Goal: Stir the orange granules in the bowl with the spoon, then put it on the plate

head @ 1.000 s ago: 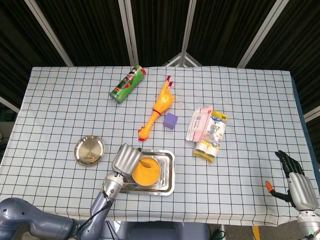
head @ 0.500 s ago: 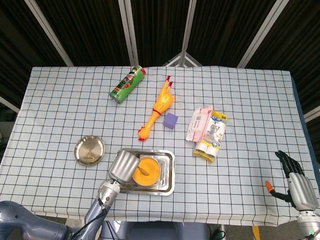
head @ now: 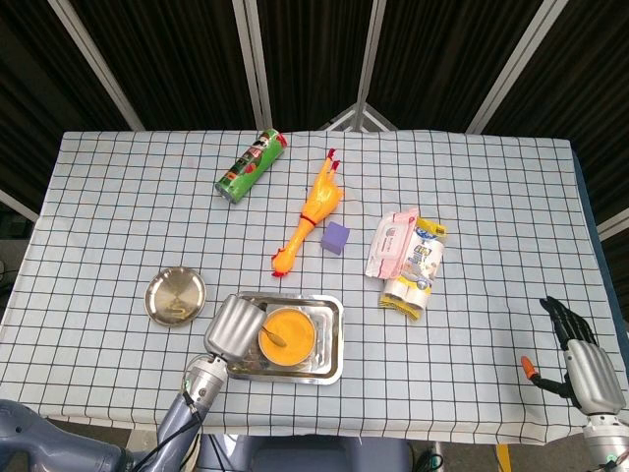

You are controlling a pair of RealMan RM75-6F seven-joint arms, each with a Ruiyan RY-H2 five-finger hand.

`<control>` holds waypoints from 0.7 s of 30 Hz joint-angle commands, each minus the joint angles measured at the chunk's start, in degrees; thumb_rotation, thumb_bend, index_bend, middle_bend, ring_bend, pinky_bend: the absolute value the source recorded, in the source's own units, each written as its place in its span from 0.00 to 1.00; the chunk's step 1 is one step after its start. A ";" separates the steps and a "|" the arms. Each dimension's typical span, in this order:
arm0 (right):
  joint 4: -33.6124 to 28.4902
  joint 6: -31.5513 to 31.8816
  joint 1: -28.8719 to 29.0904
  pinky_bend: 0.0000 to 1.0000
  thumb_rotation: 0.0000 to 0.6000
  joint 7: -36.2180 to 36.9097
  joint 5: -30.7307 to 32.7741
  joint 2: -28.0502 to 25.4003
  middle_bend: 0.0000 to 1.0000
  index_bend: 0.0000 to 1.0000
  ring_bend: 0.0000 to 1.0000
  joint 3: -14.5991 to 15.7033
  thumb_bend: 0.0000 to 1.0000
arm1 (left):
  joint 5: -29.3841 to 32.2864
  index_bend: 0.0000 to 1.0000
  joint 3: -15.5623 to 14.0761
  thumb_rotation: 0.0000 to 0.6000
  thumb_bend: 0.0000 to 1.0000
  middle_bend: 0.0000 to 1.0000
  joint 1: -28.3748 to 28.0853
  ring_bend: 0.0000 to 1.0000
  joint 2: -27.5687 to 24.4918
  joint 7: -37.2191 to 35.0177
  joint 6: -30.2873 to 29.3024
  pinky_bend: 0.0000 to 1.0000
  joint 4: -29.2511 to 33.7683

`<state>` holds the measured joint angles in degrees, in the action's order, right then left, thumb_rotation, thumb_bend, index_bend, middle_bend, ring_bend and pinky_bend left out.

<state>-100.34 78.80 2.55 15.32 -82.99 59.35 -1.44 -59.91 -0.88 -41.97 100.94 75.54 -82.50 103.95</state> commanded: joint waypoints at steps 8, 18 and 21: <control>-0.14 -0.25 0.04 0.00 1.00 0.02 0.26 -0.10 0.00 0.00 0.00 -0.01 0.40 | 0.78 0.83 0.61 1.00 0.77 1.00 0.68 1.00 0.85 -0.35 1.10 0.99 0.05; -0.30 -0.23 0.02 0.00 1.00 -0.14 0.30 -0.10 0.00 0.00 0.00 -0.01 0.40 | 2.32 0.83 1.84 1.00 0.77 1.00 0.31 1.00 2.72 1.34 2.44 0.99 -3.46; -0.28 -0.36 0.07 0.00 1.00 0.01 0.41 -0.13 0.00 0.00 0.00 -0.05 0.40 | 2.71 0.83 2.88 1.00 0.77 1.00 0.12 1.00 3.50 1.22 2.58 0.99 -4.84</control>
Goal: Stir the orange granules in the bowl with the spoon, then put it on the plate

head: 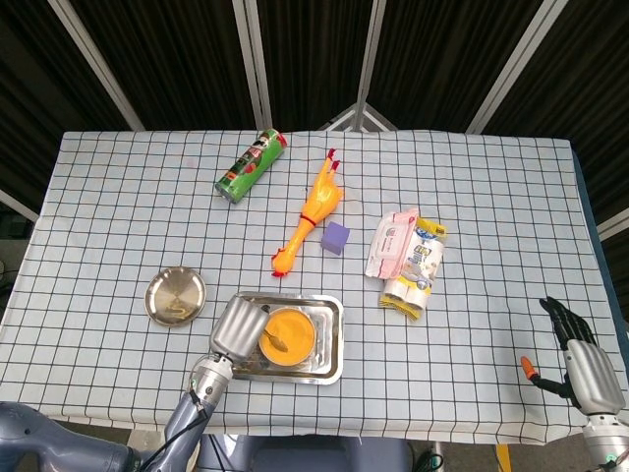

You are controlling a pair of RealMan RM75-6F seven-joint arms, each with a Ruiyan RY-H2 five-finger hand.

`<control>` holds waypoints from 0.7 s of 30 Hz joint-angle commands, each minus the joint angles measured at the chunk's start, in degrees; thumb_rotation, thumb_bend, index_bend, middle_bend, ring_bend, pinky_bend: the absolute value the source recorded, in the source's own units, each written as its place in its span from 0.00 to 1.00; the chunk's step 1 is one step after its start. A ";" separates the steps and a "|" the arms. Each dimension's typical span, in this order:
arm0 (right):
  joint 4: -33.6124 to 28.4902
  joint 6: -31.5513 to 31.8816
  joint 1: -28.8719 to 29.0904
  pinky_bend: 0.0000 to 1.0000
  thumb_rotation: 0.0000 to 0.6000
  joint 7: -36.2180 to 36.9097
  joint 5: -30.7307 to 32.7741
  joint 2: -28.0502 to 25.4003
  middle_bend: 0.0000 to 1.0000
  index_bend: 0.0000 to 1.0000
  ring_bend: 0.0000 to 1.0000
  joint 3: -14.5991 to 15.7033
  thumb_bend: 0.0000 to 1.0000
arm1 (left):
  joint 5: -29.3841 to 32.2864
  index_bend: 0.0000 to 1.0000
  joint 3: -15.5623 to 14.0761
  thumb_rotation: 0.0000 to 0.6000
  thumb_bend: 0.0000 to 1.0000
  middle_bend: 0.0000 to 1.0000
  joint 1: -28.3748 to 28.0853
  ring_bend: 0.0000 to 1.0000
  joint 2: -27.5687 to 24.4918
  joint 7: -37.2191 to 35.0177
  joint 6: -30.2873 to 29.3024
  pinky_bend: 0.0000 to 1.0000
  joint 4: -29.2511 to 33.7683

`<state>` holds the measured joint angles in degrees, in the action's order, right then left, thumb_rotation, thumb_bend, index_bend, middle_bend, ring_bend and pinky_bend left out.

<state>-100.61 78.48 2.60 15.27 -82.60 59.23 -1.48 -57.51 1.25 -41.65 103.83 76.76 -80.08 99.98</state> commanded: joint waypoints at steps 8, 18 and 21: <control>-0.08 -0.14 0.05 0.00 1.00 0.25 -0.14 -0.12 0.00 0.00 0.00 0.07 0.40 | 0.02 0.84 3.29 1.00 0.77 1.00 -0.29 1.00 1.65 -1.44 -0.42 0.99 -3.43; -0.16 -0.08 0.00 0.00 1.00 0.19 -0.15 -0.13 0.00 0.00 0.00 0.10 0.40 | -0.55 0.84 3.75 1.00 0.77 1.00 0.34 1.00 0.72 -4.20 0.15 0.99 -1.78; -0.18 -0.07 0.01 0.00 1.00 0.19 -0.17 -0.13 0.00 0.00 0.00 0.09 0.41 | -0.65 0.84 3.72 1.00 0.77 1.00 0.64 1.00 0.05 -4.79 0.10 0.99 -0.05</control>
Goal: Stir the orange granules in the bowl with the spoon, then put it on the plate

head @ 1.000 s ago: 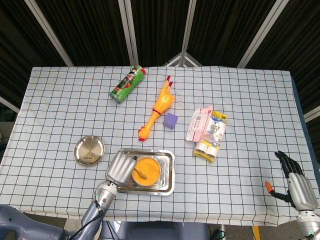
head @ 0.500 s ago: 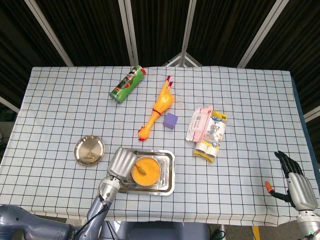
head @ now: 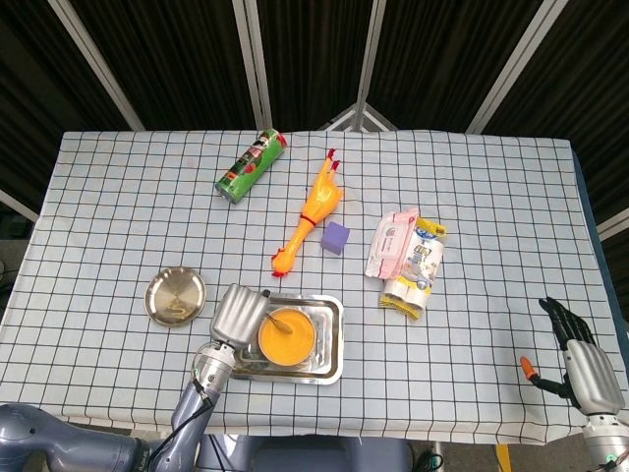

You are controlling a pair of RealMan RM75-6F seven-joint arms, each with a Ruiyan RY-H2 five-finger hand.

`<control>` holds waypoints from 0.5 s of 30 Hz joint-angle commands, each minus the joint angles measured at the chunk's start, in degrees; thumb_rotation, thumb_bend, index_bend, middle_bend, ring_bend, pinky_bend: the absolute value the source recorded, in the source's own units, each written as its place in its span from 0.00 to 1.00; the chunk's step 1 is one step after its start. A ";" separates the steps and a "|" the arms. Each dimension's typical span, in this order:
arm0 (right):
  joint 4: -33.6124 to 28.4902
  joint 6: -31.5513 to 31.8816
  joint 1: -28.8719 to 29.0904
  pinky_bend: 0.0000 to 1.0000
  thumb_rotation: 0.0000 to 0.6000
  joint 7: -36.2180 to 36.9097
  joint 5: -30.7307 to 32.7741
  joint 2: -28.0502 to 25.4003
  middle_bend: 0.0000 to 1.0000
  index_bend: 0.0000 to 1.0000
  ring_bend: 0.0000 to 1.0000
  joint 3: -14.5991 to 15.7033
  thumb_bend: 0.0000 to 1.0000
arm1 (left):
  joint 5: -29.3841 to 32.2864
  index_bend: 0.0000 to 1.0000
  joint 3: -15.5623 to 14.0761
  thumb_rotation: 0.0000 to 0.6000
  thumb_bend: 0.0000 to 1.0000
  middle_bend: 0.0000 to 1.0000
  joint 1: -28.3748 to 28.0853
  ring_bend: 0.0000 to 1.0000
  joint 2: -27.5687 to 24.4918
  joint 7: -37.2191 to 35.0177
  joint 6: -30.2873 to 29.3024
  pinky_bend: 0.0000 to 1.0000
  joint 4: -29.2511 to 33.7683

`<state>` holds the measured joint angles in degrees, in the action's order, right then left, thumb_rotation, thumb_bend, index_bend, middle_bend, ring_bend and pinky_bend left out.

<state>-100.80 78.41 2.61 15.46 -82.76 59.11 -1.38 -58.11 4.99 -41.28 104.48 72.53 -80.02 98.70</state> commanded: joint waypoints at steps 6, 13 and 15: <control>-0.02 -0.11 0.03 0.00 1.00 -0.04 0.12 -0.01 0.00 0.00 0.00 -0.01 0.40 | -0.38 0.84 -0.45 1.00 0.77 1.00 0.42 1.00 -1.76 -0.49 0.24 0.99 2.75; -0.07 -0.23 0.06 0.00 1.00 0.06 0.23 -0.05 0.00 0.00 0.00 -0.03 0.40 | 0.81 0.84 -0.69 1.00 0.77 1.00 1.15 1.00 -3.03 -0.42 -0.04 0.99 3.19; -0.11 -0.21 0.05 0.00 1.00 0.03 0.18 -0.07 0.00 0.00 0.00 -0.01 0.40 | 2.53 0.84 1.10 1.00 0.77 1.00 1.49 1.00 -3.21 -2.17 -0.09 0.99 4.76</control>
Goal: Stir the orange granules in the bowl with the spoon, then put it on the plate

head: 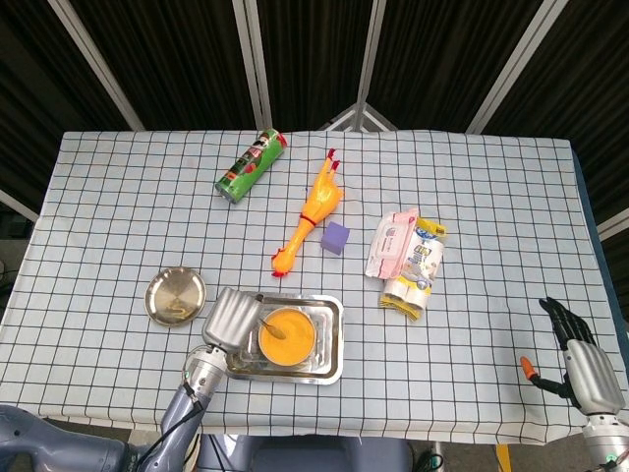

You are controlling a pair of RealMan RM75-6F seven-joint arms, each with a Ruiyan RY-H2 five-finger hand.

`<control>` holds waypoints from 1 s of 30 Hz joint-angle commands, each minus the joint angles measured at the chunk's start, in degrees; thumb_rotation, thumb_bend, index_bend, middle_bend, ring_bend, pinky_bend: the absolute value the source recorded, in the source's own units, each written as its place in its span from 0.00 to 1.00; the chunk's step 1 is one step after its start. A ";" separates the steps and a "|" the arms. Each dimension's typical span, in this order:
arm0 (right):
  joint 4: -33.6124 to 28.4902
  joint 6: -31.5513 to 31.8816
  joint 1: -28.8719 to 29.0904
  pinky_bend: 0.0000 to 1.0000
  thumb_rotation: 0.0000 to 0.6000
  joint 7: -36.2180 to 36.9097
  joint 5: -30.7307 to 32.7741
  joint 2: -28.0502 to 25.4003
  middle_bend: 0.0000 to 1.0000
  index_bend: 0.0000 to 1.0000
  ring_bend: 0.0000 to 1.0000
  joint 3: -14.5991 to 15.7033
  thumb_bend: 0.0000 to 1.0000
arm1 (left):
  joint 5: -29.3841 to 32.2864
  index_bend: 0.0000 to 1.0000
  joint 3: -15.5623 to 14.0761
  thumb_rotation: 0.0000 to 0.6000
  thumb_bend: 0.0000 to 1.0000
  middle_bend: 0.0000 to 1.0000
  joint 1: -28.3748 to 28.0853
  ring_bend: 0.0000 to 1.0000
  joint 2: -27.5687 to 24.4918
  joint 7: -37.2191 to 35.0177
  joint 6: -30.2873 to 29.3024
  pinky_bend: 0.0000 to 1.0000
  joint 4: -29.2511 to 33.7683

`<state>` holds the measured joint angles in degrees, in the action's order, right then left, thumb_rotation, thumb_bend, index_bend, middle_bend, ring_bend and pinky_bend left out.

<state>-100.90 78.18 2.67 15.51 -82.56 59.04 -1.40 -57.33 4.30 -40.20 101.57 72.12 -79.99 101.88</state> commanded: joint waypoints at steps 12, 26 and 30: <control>0.36 0.30 -0.04 0.00 1.00 -0.86 -0.22 0.08 0.00 0.00 0.00 0.01 0.40 | 11.50 0.84 6.04 1.00 0.77 1.00 -0.95 1.00 -2.70 -2.03 0.37 0.99 6.49; 0.37 0.33 -0.12 0.00 1.00 -1.16 -0.10 0.26 0.00 0.00 0.00 0.05 0.40 | -3.51 0.83 2.34 1.00 0.77 1.00 0.68 1.00 -11.96 -12.46 -0.20 0.99 0.72; 0.23 0.01 -0.05 0.00 1.00 -1.03 0.10 0.16 0.00 0.00 0.00 0.09 0.40 | -3.51 0.83 1.37 1.00 0.77 1.00 3.00 1.00 -16.03 -16.74 -0.02 0.99 -1.23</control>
<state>-100.65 78.20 2.61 14.47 -82.48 59.22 -1.32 -60.78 6.72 -38.76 87.83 57.85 -80.04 102.31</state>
